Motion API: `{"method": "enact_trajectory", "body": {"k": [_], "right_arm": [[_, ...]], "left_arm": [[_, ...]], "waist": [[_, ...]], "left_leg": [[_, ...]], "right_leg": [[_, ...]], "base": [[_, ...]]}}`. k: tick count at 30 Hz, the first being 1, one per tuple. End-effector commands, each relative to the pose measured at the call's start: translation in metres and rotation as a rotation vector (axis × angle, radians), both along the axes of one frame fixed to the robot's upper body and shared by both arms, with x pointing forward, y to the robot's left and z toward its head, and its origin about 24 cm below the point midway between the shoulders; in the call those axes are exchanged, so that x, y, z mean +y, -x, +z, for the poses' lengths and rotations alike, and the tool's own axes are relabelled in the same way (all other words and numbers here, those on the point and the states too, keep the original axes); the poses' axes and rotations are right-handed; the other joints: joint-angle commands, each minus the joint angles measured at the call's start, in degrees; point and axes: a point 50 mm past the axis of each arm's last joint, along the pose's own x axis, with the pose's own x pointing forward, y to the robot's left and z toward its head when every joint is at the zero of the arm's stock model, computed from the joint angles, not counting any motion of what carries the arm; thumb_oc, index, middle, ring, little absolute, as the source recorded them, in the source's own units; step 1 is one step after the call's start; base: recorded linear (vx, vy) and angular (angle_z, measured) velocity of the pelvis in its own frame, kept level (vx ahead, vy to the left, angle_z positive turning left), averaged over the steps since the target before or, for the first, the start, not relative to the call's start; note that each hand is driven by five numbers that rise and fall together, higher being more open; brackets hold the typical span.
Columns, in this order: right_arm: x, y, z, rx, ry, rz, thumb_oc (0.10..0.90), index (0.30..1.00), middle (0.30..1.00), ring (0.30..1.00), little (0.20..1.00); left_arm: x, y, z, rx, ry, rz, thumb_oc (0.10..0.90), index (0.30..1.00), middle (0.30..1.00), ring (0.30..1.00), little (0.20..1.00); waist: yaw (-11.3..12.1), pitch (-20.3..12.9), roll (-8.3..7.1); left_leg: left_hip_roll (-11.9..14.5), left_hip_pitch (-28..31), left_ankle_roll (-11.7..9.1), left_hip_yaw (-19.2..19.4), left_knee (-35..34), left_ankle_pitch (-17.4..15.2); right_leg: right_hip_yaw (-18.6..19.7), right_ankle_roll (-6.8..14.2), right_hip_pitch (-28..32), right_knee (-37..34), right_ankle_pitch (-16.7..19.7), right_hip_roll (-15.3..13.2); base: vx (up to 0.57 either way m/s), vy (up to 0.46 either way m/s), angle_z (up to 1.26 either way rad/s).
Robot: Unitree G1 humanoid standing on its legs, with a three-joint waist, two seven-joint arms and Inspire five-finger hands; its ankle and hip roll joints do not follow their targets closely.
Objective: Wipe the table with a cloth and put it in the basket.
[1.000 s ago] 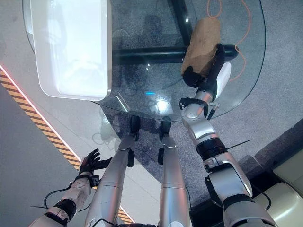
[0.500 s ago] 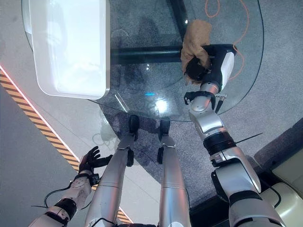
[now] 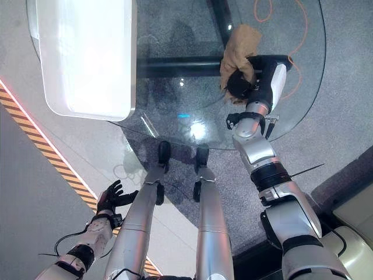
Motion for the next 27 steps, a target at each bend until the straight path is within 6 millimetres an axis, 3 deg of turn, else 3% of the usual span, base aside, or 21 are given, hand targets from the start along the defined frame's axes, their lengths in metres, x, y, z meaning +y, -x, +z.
{"method": "enact_trajectory", "body": {"k": [1,10,14,20,27], "right_arm": [[0.068,0.012,-0.023,0.058,0.01,0.385,0.1,0.3,0.3,0.3,0.2],[0.129,0.036,-0.035,0.064,0.17,0.711,0.1,0.3,0.3,0.3,0.2],[0.144,0.044,-0.035,0.068,0.261,0.796,0.1,0.3,0.3,0.3,0.2],[0.152,0.048,-0.039,0.087,0.303,0.823,0.1,0.3,0.3,0.3,0.2],[0.139,0.041,-0.038,0.07,0.238,0.709,0.1,0.3,0.3,0.3,0.2]], "left_arm": [[-0.017,0.023,-0.02,0.078,0.036,0.006,0.8,0.9,0.9,0.9,0.9],[-0.028,0.024,-0.019,0.063,0.051,-0.009,0.8,0.9,0.9,0.9,0.9],[-0.03,0.024,-0.018,0.061,0.048,-0.019,0.8,0.9,0.9,0.9,0.9],[-0.032,0.024,-0.017,0.057,0.052,-0.03,0.8,0.9,0.9,0.9,0.9],[-0.033,0.026,-0.017,0.063,0.051,-0.033,0.8,0.9,0.9,0.9,0.9]], "waist": [[1.5,-1.0,1.69],[1.7,-1.0,2.21],[2.0,-1.0,2.44],[2.3,-1.0,2.8],[2.6,-1.0,3.02]], "left_leg": [[-2.3,-1.4,1.3,0.0,5.6,-5.6],[-2.5,-1.4,1.2,0.1,4.7,-4.9],[-2.6,-1.6,1.2,0.1,4.7,-4.8],[-2.6,-1.5,1.2,0.3,4.5,-4.7],[-2.6,-1.4,1.3,0.3,4.8,-4.8]], "right_leg": [[-2.1,0.6,-0.6,-5.1,4.1,1.4],[-2.2,0.7,-0.8,-5.7,4.1,1.2],[-2.2,0.8,-1.0,-5.8,4.2,1.1],[-2.5,0.9,-1.0,-5.7,4.2,1.0],[-2.5,1.0,-1.0,-5.5,4.3,0.9]], "base": [[0.0,0.0,0.0],[0.0,0.007,0.0],[0.0,0.003,0.03],[0.0,0.013,0.12],[0.01,0.003,0.07]]}}
